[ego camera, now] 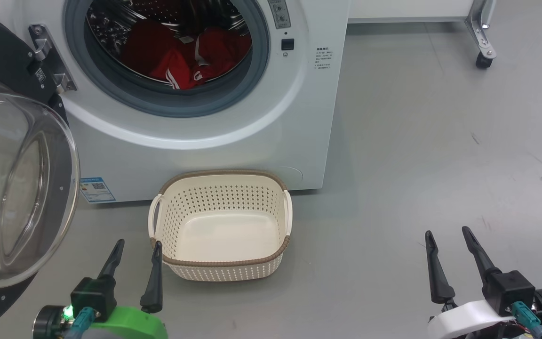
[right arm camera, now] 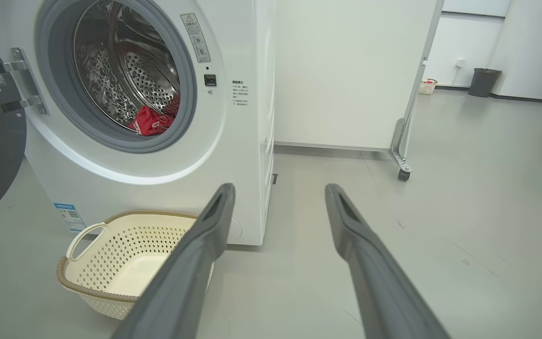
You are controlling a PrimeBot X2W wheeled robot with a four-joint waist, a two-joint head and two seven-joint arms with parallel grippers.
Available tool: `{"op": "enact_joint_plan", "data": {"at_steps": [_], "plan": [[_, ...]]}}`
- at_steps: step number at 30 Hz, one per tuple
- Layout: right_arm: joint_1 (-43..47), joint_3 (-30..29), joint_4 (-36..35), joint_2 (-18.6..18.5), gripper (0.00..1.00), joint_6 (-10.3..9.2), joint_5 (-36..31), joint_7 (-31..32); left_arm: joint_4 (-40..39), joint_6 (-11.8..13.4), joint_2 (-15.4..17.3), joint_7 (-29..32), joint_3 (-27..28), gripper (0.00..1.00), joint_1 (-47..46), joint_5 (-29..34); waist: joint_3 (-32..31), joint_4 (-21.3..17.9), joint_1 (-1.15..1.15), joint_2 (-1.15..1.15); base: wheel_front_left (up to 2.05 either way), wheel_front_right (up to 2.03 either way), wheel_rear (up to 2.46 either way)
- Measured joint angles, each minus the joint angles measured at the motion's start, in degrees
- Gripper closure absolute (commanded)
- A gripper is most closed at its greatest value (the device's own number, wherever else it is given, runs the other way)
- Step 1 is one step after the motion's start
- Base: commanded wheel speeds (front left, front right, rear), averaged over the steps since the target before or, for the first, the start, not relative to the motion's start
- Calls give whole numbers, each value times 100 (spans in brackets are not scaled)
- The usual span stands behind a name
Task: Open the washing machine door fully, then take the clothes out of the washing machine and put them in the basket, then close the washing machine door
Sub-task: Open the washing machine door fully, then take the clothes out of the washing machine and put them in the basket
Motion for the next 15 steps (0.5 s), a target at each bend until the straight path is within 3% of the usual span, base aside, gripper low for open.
{"op": "enact_joint_plan", "data": {"at_steps": [15], "plan": [[102, 3, -27, 12, 0, 0, 0, 0, -124, -3, 15, 8, -85, 0, 4, 8, -51, 12, 0, 0, 17, -17, 0]]}}
